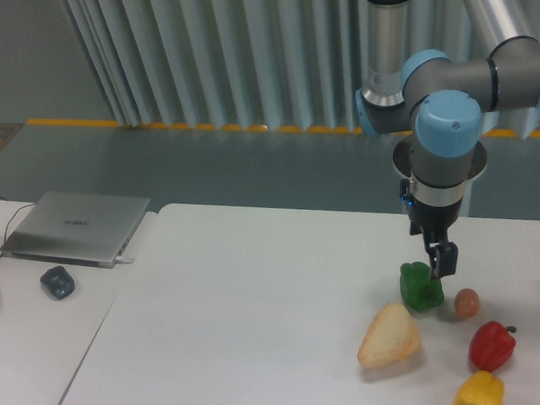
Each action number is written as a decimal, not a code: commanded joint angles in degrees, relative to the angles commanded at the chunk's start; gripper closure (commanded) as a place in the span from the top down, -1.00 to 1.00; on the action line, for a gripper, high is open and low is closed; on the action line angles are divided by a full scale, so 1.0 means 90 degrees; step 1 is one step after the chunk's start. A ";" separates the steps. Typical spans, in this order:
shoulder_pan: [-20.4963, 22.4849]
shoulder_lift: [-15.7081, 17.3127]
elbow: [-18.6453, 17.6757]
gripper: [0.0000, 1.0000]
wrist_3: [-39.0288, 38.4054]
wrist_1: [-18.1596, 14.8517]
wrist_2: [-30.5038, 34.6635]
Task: Place the triangular bread in the basket
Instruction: 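Move the open gripper from the green pepper over the triangular bread, then lower the gripper onto the bread wedge and close on it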
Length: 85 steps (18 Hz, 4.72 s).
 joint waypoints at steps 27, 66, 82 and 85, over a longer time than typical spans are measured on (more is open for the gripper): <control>-0.0156 0.0176 -0.0967 1.00 -0.3105 0.3203 -0.0186; -0.1221 -0.1787 -0.0039 1.00 -0.5098 0.3428 0.0771; -0.1289 -0.1866 -0.0068 -0.57 -0.5127 0.3360 0.0781; -0.1279 -0.1846 -0.0068 -0.99 -0.5175 0.3301 0.0733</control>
